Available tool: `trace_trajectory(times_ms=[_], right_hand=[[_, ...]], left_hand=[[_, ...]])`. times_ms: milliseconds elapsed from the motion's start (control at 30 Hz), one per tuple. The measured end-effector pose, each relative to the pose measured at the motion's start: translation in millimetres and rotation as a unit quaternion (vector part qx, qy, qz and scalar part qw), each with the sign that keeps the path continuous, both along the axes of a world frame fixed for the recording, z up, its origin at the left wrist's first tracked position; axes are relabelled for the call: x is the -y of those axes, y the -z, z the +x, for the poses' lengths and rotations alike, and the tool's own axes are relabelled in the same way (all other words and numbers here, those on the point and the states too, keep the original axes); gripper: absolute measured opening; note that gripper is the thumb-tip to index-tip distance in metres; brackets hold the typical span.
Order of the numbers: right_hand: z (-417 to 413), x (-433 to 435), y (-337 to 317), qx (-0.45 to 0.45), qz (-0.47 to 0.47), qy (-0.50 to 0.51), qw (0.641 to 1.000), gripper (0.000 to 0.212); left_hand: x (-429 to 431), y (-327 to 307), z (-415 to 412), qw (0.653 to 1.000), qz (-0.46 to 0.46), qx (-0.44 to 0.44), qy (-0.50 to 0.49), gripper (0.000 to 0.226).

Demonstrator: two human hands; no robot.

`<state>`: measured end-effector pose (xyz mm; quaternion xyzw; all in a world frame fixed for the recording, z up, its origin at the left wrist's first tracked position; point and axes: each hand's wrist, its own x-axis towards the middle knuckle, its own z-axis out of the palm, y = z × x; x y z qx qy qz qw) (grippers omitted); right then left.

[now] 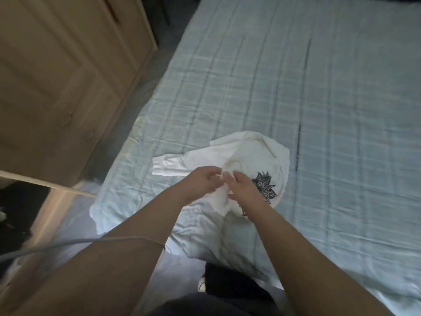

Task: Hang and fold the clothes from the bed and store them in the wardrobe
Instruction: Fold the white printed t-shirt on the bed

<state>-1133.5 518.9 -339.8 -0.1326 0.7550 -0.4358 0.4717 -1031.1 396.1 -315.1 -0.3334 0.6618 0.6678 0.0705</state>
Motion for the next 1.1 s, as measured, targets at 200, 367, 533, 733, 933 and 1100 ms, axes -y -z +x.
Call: trace_trajectory(times_ms=[200, 367, 533, 733, 933, 1100], right_hand=[[34, -65, -72, -0.162, -0.037, -0.002, 0.986, 0.023], [52, -104, -140, -0.275, -0.086, 0.038, 0.957, 0.037], [42, -135, -212, -0.319, -0.117, 0.120, 0.933, 0.038], [19, -169, -281, -0.344, -0.146, 0.150, 0.915, 0.032], [-14, -195, -322, -0.358, -0.161, 0.140, 0.909, 0.027], [-54, -242, -356, -0.382, -0.190, 0.176, 0.887, 0.031]], left_hand=[[-52, -60, 31, 0.987, 0.103, -0.091, 0.085, 0.043], [-84, -112, 50, 0.991, 0.013, -0.133, 0.004, 0.044], [-95, -147, 58, 0.968, -0.189, -0.163, -0.037, 0.040], [-122, -163, 51, 0.951, -0.253, -0.105, 0.146, 0.095], [-189, -177, 14, 0.930, -0.277, -0.177, 0.161, 0.088], [-202, -208, -17, 0.910, -0.371, -0.170, 0.073, 0.012]])
